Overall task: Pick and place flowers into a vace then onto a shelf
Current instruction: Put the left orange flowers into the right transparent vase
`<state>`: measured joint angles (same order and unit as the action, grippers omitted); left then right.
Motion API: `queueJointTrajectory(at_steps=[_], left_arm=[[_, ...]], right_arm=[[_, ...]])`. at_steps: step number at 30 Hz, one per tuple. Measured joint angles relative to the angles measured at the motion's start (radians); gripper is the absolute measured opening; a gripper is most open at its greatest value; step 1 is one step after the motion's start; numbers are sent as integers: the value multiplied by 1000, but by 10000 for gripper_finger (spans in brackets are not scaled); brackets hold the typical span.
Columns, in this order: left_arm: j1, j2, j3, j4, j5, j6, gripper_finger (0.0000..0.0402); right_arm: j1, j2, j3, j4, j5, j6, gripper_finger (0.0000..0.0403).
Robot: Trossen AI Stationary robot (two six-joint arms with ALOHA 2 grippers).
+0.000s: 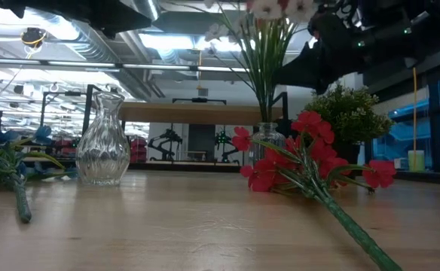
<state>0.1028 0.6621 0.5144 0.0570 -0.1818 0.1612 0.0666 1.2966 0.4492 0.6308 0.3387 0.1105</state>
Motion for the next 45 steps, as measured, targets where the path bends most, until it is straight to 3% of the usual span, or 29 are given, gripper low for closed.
queueJointTrajectory(at_steps=[18, 31, 36, 45], left_arm=[[0, 0, 0, 0, 0, 1, 3], [0, 0, 0, -1, 0, 0, 1], [0, 0, 0, -1, 0, -1, 3], [0, 0, 0, -1, 0, -1, 3]], right_arm=[[0, 67, 1, 7, -1, -9, 7], [0, 69, 0, -34, -38, 15, 54], [0, 69, 0, -35, -38, 14, 86], [0, 63, 0, -49, -38, 1, 180]])
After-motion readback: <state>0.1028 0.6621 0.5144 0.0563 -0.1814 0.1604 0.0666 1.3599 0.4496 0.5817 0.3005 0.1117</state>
